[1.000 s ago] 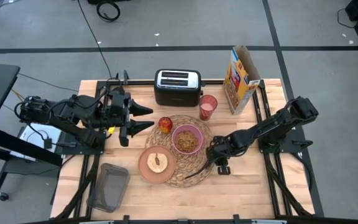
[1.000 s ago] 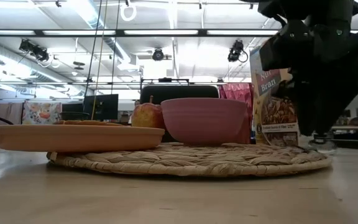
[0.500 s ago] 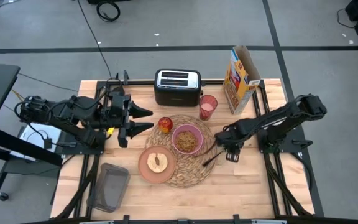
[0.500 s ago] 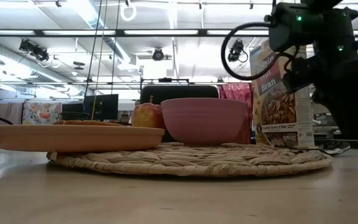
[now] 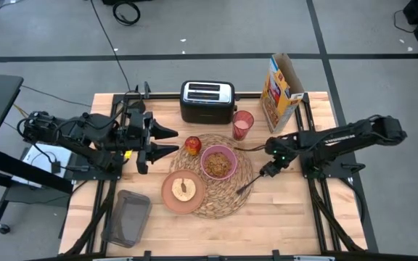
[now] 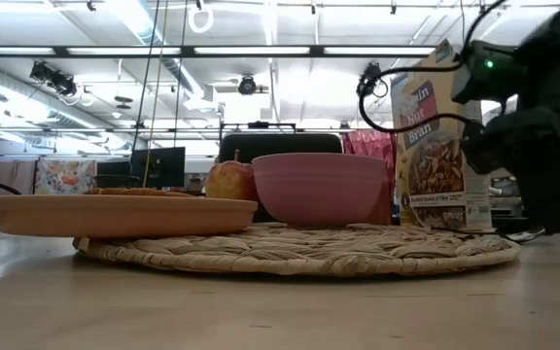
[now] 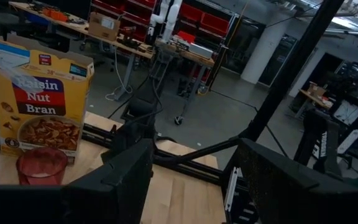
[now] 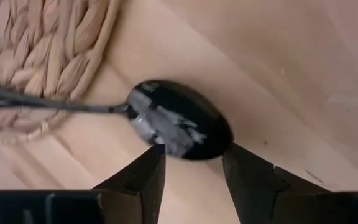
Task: Arrange a breakfast setting
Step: Adjust the black spoon beside the pink bowl
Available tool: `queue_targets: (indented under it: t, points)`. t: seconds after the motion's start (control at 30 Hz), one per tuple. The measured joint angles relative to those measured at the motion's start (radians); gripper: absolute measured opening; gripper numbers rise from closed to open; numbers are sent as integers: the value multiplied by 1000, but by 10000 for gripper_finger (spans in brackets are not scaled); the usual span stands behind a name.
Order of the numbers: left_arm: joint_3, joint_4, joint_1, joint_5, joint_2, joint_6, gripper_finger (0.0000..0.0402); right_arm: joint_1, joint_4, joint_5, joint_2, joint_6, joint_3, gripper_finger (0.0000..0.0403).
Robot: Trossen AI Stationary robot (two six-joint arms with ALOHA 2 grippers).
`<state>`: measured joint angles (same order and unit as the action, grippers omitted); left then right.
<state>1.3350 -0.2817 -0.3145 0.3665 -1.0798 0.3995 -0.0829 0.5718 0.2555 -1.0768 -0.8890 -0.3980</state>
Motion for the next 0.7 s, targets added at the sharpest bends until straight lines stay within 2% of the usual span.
queue_targets:
  t: [0.27,0.4,0.57,0.7]
  points:
    - [0,-1,0,0,0,-2,243,-33,-180,-2,0,-65,70,142]
    - [0,0,0,0,0,-3,243,-33,-192,-26,0,-100,70,103]
    - [0,-1,0,0,0,-3,243,-34,-227,-50,2,-141,67,27]
    - [0,-1,0,0,0,-3,243,-33,-267,-44,20,-170,57,14]
